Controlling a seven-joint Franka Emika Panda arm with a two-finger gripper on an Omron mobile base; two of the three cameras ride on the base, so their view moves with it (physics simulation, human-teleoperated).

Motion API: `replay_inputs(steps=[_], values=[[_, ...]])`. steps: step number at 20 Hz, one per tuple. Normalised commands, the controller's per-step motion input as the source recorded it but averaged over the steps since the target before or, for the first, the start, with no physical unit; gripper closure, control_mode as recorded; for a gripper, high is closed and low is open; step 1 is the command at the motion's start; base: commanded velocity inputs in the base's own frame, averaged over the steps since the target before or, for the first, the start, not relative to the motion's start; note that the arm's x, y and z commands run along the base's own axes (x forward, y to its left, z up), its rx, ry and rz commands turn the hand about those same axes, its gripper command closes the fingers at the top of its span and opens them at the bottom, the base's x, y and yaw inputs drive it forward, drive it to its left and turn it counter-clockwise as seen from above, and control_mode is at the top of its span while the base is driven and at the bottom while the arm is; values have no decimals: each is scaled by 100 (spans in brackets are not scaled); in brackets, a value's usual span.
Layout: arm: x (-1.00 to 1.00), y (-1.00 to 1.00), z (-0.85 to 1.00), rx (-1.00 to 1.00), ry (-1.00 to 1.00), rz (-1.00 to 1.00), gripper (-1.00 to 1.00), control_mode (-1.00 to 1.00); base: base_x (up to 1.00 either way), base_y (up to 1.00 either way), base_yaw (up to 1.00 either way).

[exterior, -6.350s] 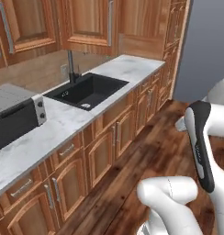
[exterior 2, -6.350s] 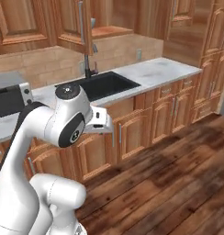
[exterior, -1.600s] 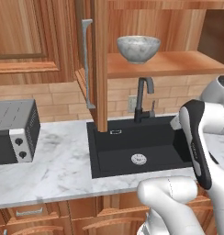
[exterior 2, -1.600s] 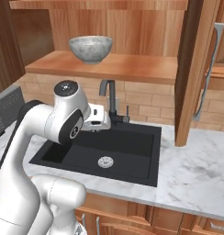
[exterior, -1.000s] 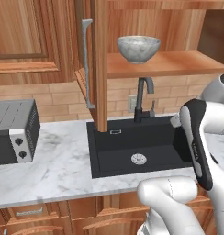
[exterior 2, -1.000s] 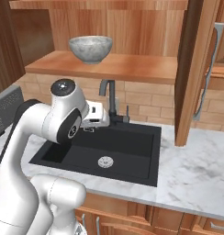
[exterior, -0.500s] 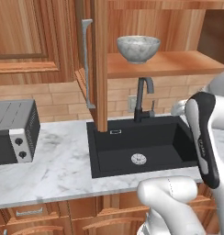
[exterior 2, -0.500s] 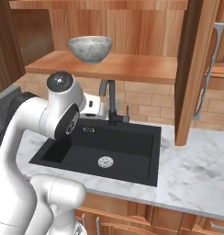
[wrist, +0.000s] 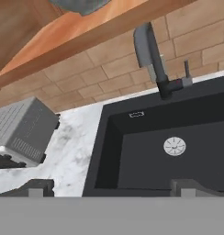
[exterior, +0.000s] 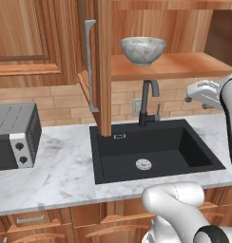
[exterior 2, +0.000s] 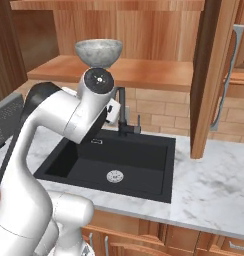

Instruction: Pick up the bowls from the cabinet and place each bowl in front of a stool on the dining counter.

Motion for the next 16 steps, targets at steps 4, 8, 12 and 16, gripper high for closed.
replay_inputs(steps=[4, 8, 12, 16], values=[[2, 22, 47, 3, 0, -10, -100, -100, 0, 0, 0], [0, 26, 43, -2, 0, -10, -100, -100, 0, 0, 0], [15, 15, 33, -6, 0, -11, -100, -100, 0, 0, 0], [41, 9, 14, -3, 0, -10, -100, -100, 0, 0, 0]])
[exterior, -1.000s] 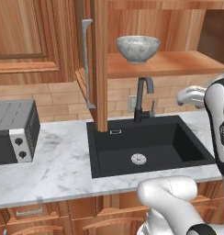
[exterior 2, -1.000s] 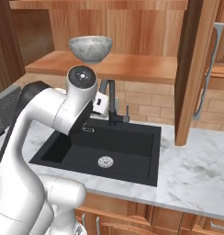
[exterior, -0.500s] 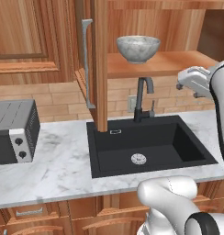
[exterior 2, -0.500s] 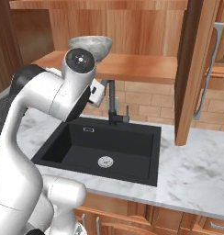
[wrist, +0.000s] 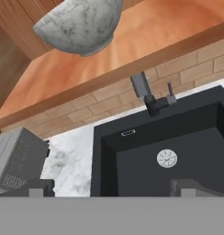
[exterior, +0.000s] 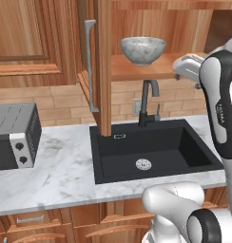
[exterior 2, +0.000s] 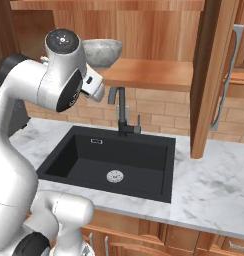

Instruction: Pick up the bowls from the cabinet and place each bowl in front of a stool on the dining counter.

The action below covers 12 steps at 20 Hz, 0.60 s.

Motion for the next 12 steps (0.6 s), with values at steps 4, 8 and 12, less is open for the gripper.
replay_inputs(steps=[4, 8, 12], values=[[43, 4, 26, -1, -1, -8, -100, -100, 0, 0, 0], [44, 0, 22, -3, -7, -6, -100, -100, 0, 0, 0], [50, 0, 21, -1, -4, -6, -100, -100, 0, 0, 0]])
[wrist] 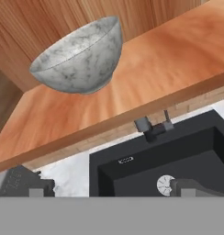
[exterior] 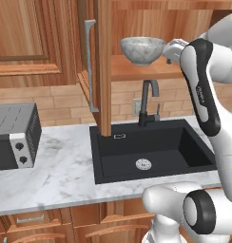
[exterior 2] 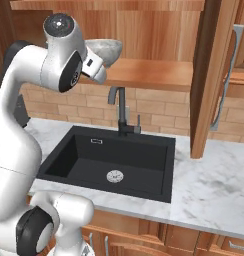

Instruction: Pick up the bowls from the cabinet and place each bowl in front of a stool on the dining counter.

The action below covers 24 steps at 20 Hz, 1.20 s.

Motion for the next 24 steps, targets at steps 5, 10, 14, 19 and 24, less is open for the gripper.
replay_inputs(steps=[5, 10, 14, 19, 24], values=[[49, 0, 17, 0, 0, -5, -100, -100, 0, 0, 0], [44, 0, 16, 0, 0, -5, -100, -100, 0, 0, 0], [42, 0, 8, 0, 0, -4, -100, -100, 0, 0, 0], [42, 0, 2, 0, 0, -4, -100, -100, 0, 0, 0], [41, 3, 0, 0, 0, 0, -100, -100, 0, 0, 0]])
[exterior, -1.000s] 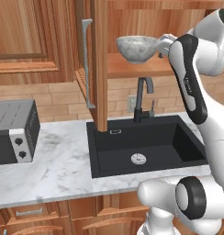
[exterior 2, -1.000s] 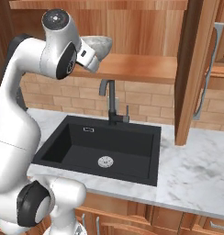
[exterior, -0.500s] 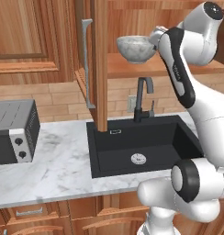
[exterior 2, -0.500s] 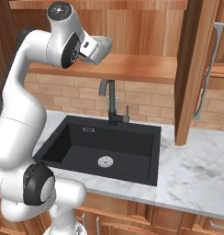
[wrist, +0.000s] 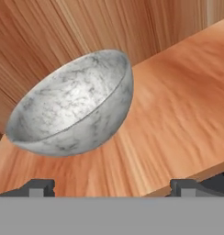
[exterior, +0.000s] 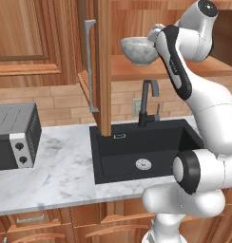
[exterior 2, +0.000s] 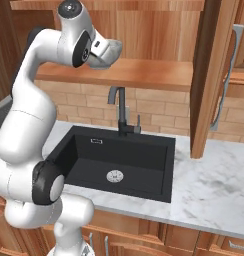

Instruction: Pick up the bowls from the cabinet and place each bowl in front of a stool on the dining counter.

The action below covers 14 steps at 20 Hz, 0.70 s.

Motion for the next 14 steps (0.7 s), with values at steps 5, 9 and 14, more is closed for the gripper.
replay_inputs(steps=[5, 9, 14], values=[[52, 10, 0, 0, 0, -1, -100, -100, 0, 0, 0], [46, 5, 0, 0, 0, -1, -100, -100, 0, 0, 0], [38, 3, 0, 0, 0, -1, -100, -100, 0, 0, 0]])
